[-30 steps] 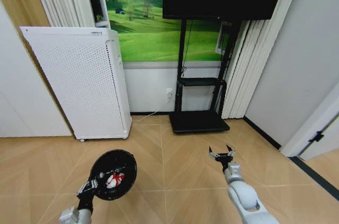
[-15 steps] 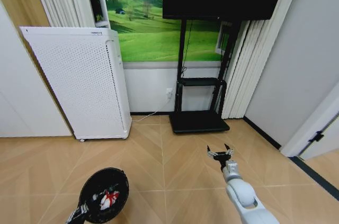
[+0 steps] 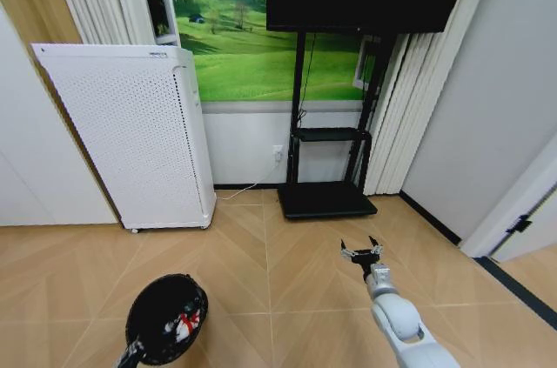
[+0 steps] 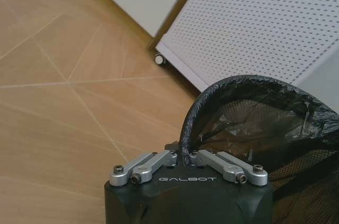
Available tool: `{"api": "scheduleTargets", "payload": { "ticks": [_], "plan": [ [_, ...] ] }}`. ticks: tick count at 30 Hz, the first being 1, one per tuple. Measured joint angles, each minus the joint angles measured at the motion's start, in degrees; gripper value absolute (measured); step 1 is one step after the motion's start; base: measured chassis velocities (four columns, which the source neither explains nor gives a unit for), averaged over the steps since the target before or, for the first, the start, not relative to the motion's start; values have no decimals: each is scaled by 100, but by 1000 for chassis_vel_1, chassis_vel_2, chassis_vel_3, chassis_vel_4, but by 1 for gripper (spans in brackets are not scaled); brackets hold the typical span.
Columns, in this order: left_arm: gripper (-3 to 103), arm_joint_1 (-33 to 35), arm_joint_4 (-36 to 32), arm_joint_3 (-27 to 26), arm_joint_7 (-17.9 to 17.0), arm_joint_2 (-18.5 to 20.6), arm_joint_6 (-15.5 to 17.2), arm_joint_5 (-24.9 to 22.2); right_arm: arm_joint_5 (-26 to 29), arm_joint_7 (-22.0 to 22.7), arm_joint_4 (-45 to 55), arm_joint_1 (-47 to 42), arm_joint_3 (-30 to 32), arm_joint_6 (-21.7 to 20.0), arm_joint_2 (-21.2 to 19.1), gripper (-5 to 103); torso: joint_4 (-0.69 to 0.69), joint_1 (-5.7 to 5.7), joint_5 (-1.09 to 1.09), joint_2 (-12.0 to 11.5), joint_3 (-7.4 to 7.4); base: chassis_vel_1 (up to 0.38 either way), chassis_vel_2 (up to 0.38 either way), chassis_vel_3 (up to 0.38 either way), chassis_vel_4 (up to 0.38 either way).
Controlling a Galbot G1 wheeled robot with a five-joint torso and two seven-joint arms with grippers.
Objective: Pick up the trash bin and place the garbage on the floor into it.
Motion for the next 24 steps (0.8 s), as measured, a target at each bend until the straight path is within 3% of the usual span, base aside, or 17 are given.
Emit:
{"api": "scheduleTargets", "payload": {
  "ticks": [9, 13, 19, 21, 23, 24],
  "plan": [
    [3, -182, -79, -250, -619, -21, 384, -741, -26, 36, -55, -36, -13, 0, -55, 100, 0, 0, 1, 0, 0, 0, 0, 0, 0],
    [3, -352, -42, -428, -821, -94, 594, -817, -27, 37, -62, -33, -10, 0, -112, 100, 0, 0, 0, 0, 0, 0, 0, 0, 0],
    [1, -434, -20, -535, -861, -147, 743, -821, -27, 28, -71, -13, -11, 0, -108, 100, 0, 0, 0, 0, 0, 0, 0, 0, 0],
    [11, -470, -21, -540, -857, -136, 777, -820, -32, 22, -80, -11, -14, -2, -56, 100, 0, 0, 1, 0, 0, 0, 0, 0, 0],
    [11, -487, -15, -547, -849, -128, 780, -809, -41, 20, -88, -11, -20, -3, -38, 100, 0, 0, 1, 0, 0, 0, 0, 0, 0],
    [17, -500, -2, -553, -845, -118, 783, -782, -58, 20, -107, -6, -28, -3, -24, 100, -1, 0, 1, 0, 0, 0, 0, 0, 0]
  ]
}}
